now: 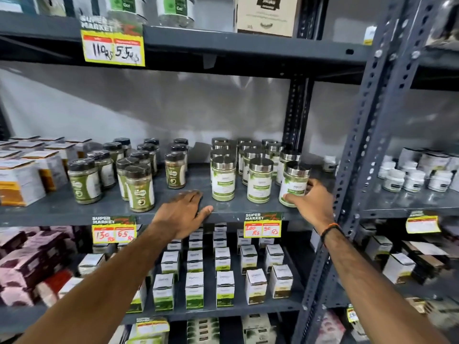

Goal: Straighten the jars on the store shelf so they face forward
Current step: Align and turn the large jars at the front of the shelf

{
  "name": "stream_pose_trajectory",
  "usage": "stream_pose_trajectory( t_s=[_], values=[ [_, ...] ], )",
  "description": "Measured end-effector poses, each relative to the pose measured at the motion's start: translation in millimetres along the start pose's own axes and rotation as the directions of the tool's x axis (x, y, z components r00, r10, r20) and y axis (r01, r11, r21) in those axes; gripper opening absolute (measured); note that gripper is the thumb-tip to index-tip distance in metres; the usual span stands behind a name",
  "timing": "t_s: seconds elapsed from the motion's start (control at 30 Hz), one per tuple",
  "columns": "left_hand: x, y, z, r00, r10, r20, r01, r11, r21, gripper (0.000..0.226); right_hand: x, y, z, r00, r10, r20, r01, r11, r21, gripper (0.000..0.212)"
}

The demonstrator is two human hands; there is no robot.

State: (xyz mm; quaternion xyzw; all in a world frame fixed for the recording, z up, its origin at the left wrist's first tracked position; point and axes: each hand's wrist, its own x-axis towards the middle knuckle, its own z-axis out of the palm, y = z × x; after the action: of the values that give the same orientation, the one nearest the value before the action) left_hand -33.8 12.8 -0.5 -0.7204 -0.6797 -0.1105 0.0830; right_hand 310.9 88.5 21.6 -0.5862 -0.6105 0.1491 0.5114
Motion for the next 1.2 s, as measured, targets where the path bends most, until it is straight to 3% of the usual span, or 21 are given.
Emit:
stream_pose_trajectory(
  t_s=[0.33,0.9,1.2],
  values=[
    [-1,0,5,0.998,0.016,-0.067,-0.013,0.999,0.040,0.090,-2,6,9,0.999,-0.023,-0.031,0.020,0.996,-0.085,0.086],
    [-2,0,6,0.998,0.011,-0.066,-0.008,0.999,0.053,0.090,17,16,15,0.999,0.033,-0.004,-0.033,0.992,-0.125,0.060],
    [-2,0,7,0.996,0.015,-0.086,-0.011,0.999,0.045,0.094,19,17,15,0.999,0.045,-0.005,-0.045,0.991,-0.123,0.064]
  ],
)
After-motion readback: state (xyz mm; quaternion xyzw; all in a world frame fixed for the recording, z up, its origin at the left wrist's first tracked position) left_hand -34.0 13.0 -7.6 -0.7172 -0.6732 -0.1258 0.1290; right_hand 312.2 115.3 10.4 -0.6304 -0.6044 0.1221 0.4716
